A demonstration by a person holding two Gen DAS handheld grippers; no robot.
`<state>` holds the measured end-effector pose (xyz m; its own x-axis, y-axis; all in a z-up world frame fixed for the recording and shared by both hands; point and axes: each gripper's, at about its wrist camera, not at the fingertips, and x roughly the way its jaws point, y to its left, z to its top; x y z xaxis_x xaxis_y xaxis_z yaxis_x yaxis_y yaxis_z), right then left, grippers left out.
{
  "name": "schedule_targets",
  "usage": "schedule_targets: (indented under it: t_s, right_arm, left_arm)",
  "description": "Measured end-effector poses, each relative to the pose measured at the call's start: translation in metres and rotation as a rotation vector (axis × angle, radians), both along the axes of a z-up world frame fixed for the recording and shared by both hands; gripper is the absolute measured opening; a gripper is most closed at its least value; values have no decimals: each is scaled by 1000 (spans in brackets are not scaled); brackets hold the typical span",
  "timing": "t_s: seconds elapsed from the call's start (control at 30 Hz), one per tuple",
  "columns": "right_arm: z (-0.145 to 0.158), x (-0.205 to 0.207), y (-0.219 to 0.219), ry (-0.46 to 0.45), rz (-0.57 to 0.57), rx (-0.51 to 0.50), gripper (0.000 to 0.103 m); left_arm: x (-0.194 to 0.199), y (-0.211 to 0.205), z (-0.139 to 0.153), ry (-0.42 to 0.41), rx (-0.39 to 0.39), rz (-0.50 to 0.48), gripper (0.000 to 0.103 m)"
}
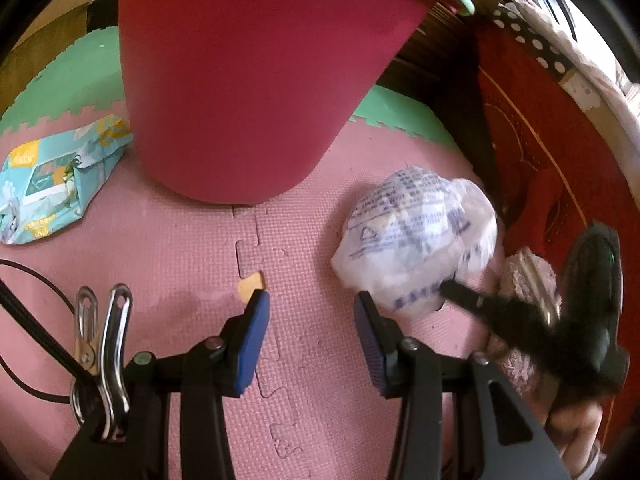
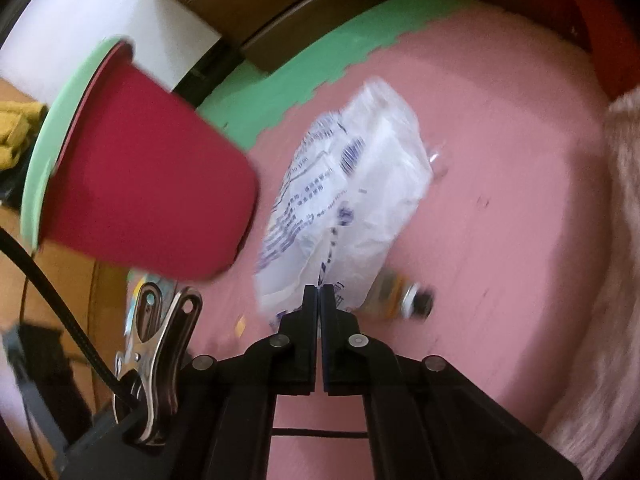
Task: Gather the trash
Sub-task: 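Lower both open tools around the white plastic bag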
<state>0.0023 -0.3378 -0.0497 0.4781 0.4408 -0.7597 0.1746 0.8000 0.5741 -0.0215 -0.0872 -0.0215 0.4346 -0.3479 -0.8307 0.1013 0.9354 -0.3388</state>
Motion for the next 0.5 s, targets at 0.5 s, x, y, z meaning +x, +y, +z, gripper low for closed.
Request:
schedule_targets:
  t_s: [0.5]
  right_arm:
    - [-17,-45,46,86,133,136,13]
  left_arm:
    - [2,-2,-11,55,-2,-8,48]
